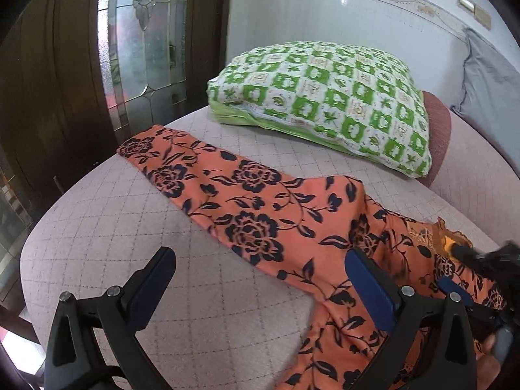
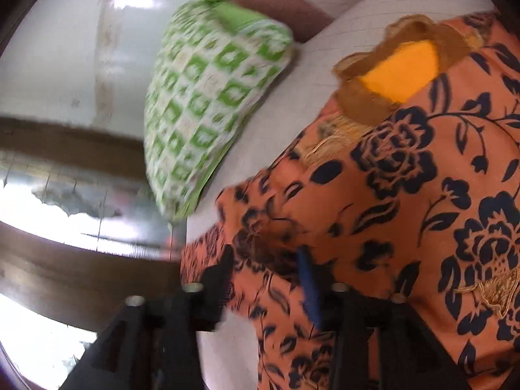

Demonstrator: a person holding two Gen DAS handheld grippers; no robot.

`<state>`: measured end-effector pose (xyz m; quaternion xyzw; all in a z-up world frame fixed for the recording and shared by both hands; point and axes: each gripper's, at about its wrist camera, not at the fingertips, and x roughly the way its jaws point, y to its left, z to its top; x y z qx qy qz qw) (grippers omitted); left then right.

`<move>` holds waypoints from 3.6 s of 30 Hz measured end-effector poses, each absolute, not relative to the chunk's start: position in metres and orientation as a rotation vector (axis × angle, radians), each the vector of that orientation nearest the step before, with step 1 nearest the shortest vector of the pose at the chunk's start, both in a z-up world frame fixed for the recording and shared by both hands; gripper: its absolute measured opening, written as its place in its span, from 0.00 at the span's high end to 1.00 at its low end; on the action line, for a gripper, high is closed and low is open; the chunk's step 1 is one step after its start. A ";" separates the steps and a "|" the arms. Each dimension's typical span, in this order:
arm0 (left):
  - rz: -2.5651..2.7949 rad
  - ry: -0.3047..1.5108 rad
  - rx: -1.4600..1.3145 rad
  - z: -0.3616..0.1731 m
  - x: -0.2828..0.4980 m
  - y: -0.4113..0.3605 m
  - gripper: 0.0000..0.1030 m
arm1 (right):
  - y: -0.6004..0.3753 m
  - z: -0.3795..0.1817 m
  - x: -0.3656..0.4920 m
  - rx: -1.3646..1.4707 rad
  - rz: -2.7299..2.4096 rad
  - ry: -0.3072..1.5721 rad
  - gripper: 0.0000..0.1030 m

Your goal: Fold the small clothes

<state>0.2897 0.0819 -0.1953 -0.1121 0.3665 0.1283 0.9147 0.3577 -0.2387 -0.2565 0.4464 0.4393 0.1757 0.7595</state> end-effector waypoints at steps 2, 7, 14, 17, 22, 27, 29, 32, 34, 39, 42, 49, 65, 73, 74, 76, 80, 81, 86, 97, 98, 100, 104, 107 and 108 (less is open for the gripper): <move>0.226 0.751 -0.228 -0.195 0.293 0.069 0.00 | -0.248 -0.240 0.336 0.901 0.392 0.887 0.37; 0.092 0.756 -0.156 -0.203 0.305 0.017 0.00 | -0.321 -0.207 0.286 0.658 0.121 0.776 0.37; -0.029 0.844 -0.022 -0.235 0.345 -0.042 0.22 | -0.454 -0.223 0.232 0.746 -0.212 0.655 0.48; -0.077 0.890 -0.102 -0.244 0.360 -0.041 0.24 | -0.493 -0.239 0.225 0.820 -0.275 0.656 0.48; -0.132 0.906 -0.103 -0.254 0.377 -0.047 0.62 | -0.512 -0.254 0.237 0.840 -0.251 0.677 0.49; -0.189 0.916 -0.052 -0.259 0.379 -0.061 0.90 | -0.500 -0.269 0.262 0.867 -0.202 0.728 0.51; -0.260 0.902 -0.096 -0.253 0.378 -0.062 0.94 | -0.494 -0.269 0.264 0.872 -0.179 0.735 0.51; -0.245 0.890 -0.083 -0.245 0.375 -0.057 0.94 | -0.488 -0.263 0.264 0.855 -0.156 0.735 0.51; -0.224 0.894 -0.087 -0.242 0.377 -0.049 0.94 | -0.484 -0.261 0.263 0.855 -0.139 0.730 0.51; -0.156 0.922 -0.131 -0.243 0.380 -0.026 0.67 | -0.482 -0.260 0.262 0.860 -0.122 0.741 0.51; -0.172 0.933 -0.176 -0.246 0.379 -0.022 0.36 | -0.481 -0.264 0.264 0.875 -0.118 0.759 0.51; -0.249 0.968 -0.123 -0.263 0.379 -0.046 0.72 | -0.476 -0.264 0.265 0.842 -0.116 0.780 0.51; -0.328 0.960 -0.099 -0.264 0.379 -0.073 0.76 | -0.488 -0.292 0.284 0.978 -0.019 0.923 0.67; -0.365 0.914 -0.159 -0.253 0.370 -0.070 0.95 | -0.572 -0.185 0.319 0.965 -0.265 0.799 0.36; -0.349 0.911 -0.145 -0.251 0.369 -0.072 0.95 | -0.583 -0.186 0.328 0.926 -0.359 0.843 0.32; -0.333 0.916 -0.149 -0.250 0.368 -0.071 0.95 | -0.599 -0.207 0.328 0.918 -0.584 0.965 0.33; -0.300 0.909 -0.156 -0.247 0.368 -0.064 0.95 | -0.575 -0.232 0.280 1.055 -0.409 0.855 0.36; -0.290 0.900 -0.156 -0.245 0.367 -0.061 0.95 | -0.561 -0.230 0.270 1.004 -0.379 0.832 0.36; -0.250 0.830 -0.168 -0.223 0.356 -0.037 0.95 | -0.473 -0.245 0.239 0.904 -0.117 0.823 0.36; -0.044 0.809 -0.412 -0.216 0.351 0.116 0.24 | -0.344 -0.260 0.265 0.692 0.116 0.834 0.36; 0.029 0.812 -0.450 -0.218 0.350 0.141 0.25 | -0.341 -0.265 0.269 0.700 0.127 0.836 0.36; 0.167 0.803 -0.513 -0.223 0.344 0.183 0.25 | -0.339 -0.275 0.278 0.714 0.133 0.852 0.36; 0.316 0.832 -0.722 -0.247 0.344 0.257 0.25 | -0.344 -0.296 0.288 0.747 0.124 0.905 0.38; 0.345 0.852 -0.818 -0.262 0.359 0.295 0.25 | -0.341 -0.289 0.289 0.738 0.135 0.902 0.38; 0.328 0.860 -0.860 -0.268 0.368 0.306 0.25 | -0.339 -0.289 0.289 0.736 0.140 0.904 0.38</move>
